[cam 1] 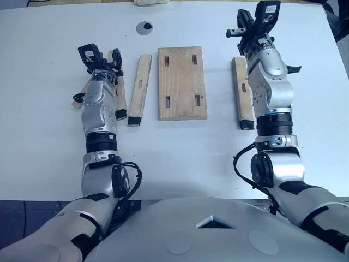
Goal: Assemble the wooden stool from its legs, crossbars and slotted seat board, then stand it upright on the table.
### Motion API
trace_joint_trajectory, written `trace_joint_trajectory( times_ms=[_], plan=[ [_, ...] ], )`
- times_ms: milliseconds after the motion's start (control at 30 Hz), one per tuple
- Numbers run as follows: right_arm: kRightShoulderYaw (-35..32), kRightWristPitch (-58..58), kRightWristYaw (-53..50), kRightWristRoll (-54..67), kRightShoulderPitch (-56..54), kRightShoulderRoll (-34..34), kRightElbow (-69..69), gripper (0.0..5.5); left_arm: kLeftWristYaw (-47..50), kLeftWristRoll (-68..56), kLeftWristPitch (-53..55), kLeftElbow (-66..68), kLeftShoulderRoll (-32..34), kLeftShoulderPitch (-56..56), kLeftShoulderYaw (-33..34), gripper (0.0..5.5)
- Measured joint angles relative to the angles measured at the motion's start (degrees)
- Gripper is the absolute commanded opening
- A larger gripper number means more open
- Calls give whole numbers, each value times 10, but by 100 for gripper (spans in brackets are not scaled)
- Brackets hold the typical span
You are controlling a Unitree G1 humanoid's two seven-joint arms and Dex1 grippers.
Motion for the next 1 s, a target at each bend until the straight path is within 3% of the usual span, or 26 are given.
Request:
trace_joint_trajectory(
  times_ms=[133,333,467,633,767,1000],
  plan=[
    [-3,32,-7,-8,40,-13,-28,20,8,-3,-16,5,-23,-17,-12,168],
    [-4,51,-2,4,77,-13,-62,112,-3,8,-2,-26,-41,22,-58,250],
    [-5,47,-8,3,76,-13,-56,50,-2,9,2,-25,-38,22,-60,265],
    [-7,30,-32,3,78,-11,-56,0,-11,17,3,-25,-23,17,-70,208],
    [6,19,-42,-3,94,11,-65,32,-68,19,32,-44,19,36,-82,264],
    [-11,8,-44,-9,143,7,-93,152,-269,-13,154,-170,223,159,-67,367]
  ],
)
